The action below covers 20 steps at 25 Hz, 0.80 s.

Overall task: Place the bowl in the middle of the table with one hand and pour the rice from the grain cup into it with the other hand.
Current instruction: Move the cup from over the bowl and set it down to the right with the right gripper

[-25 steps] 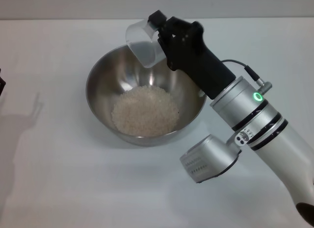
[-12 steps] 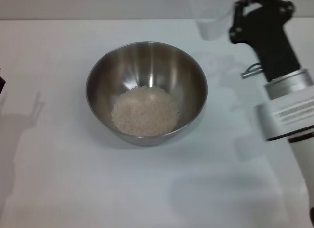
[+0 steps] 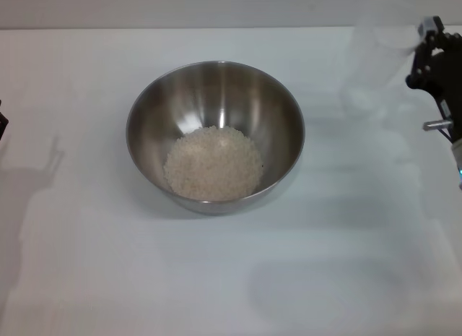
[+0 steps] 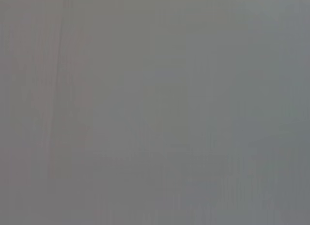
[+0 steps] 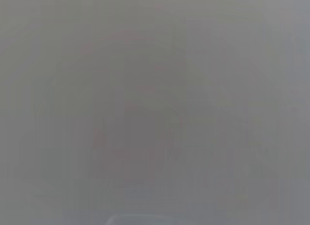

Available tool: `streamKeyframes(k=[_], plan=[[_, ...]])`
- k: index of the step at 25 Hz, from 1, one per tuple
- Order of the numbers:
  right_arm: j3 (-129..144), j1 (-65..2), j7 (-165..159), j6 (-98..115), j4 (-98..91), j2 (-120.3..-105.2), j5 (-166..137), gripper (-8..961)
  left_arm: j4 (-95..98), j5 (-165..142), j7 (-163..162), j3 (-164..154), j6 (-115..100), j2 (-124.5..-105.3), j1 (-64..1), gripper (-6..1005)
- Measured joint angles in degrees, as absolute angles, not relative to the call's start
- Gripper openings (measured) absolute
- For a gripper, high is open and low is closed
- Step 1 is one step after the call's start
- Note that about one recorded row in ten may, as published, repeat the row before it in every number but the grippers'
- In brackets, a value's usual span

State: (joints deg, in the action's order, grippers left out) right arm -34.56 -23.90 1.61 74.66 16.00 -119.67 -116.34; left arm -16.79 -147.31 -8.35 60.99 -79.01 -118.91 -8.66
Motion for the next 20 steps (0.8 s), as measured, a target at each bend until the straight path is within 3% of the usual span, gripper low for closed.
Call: streamKeyframes(k=[20], plan=[[-27.93,-28.82,1.73,59.6,13.66,-119.38,-116.9,20,-16.43,-147.48,-8.35,60.87,-79.01,-119.01,-9.06,833]])
